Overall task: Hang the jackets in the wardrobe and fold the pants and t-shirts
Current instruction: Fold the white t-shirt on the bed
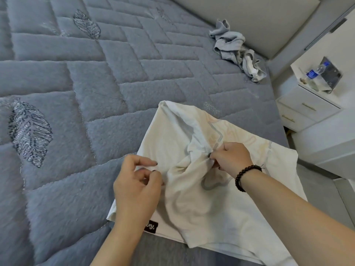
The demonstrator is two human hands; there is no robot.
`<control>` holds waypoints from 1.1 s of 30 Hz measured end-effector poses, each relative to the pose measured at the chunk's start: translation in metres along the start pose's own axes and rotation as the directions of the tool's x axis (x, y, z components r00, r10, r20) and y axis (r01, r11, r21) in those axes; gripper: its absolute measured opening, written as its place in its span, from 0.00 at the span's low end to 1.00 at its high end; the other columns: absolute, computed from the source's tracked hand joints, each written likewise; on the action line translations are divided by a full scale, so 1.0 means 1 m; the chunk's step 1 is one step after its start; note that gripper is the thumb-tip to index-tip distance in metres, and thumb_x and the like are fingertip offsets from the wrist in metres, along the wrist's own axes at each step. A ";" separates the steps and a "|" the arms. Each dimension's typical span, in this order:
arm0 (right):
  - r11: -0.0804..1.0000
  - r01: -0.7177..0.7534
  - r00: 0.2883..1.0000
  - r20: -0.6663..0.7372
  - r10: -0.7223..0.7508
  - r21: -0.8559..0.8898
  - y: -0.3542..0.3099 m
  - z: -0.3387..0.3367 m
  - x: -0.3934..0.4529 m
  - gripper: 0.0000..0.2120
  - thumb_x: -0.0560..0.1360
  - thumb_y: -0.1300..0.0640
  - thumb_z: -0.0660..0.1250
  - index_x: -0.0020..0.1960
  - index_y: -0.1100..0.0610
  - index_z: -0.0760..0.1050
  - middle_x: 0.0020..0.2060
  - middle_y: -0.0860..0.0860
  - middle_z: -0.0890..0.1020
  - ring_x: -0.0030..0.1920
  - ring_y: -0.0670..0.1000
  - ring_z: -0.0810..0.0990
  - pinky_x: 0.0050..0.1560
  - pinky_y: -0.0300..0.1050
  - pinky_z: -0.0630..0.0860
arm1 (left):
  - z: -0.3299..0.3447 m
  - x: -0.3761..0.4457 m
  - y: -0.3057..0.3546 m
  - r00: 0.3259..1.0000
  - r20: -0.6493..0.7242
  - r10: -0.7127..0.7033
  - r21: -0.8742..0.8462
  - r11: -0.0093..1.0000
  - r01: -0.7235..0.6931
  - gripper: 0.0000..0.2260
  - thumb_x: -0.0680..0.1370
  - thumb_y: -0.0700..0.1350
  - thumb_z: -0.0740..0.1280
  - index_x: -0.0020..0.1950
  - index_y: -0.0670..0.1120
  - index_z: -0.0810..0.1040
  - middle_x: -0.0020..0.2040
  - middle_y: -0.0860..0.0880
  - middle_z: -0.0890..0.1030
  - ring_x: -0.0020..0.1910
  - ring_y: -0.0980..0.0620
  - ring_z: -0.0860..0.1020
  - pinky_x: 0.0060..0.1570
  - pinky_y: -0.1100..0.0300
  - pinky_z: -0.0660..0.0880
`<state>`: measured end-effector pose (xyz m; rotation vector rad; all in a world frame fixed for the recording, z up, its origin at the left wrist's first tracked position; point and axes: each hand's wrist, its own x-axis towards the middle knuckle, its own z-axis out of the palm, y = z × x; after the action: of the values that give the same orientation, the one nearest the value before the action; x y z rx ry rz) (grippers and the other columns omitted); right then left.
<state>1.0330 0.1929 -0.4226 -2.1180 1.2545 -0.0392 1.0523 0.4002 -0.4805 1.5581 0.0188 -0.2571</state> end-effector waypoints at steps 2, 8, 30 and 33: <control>0.999 0.032 0.999 0.007 -0.031 -0.038 0.000 0.001 -0.001 0.05 0.67 0.62 0.69 0.33 0.56 0.76 0.35 0.50 0.82 0.44 0.55 0.82 0.49 0.51 0.81 | 0.003 -0.002 0.001 0.987 0.158 -0.006 0.136 0.991 -0.016 0.03 0.78 0.47 0.65 0.48 0.56 0.74 0.31 0.56 0.80 0.32 0.58 0.76 0.35 0.70 0.69; 0.801 0.518 0.840 0.001 -0.543 -0.301 -0.023 0.015 -0.012 0.19 0.70 0.60 0.67 0.60 0.50 0.70 0.60 0.49 0.66 0.55 0.51 0.71 0.52 0.44 0.72 | 0.009 -0.008 0.003 0.966 0.255 0.029 0.199 0.977 -0.082 0.19 0.72 0.71 0.59 0.47 0.58 0.77 0.32 0.61 0.80 0.31 0.60 0.75 0.32 0.65 0.68; 0.342 0.471 0.871 0.368 -0.325 -0.813 -0.071 0.026 0.018 0.07 0.75 0.56 0.62 0.52 0.55 0.76 0.61 0.55 0.66 0.64 0.58 0.62 0.59 0.53 0.66 | 0.014 0.000 -0.022 0.760 0.178 0.625 0.316 0.696 -0.645 0.07 0.74 0.45 0.67 0.45 0.46 0.84 0.56 0.50 0.79 0.53 0.50 0.78 0.48 0.57 0.77; 0.578 0.479 0.866 0.247 -0.436 -0.661 -0.087 0.022 0.014 0.07 0.75 0.58 0.61 0.42 0.51 0.76 0.58 0.55 0.67 0.63 0.58 0.63 0.54 0.47 0.68 | 0.012 0.001 -0.021 0.680 0.200 0.705 0.324 0.607 -0.726 0.06 0.76 0.41 0.65 0.45 0.42 0.82 0.48 0.50 0.82 0.49 0.49 0.79 0.50 0.56 0.74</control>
<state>1.1149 0.2206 -0.3958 -3.0562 0.6722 0.3362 1.0484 0.3881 -0.5007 1.8132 -0.7425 0.3744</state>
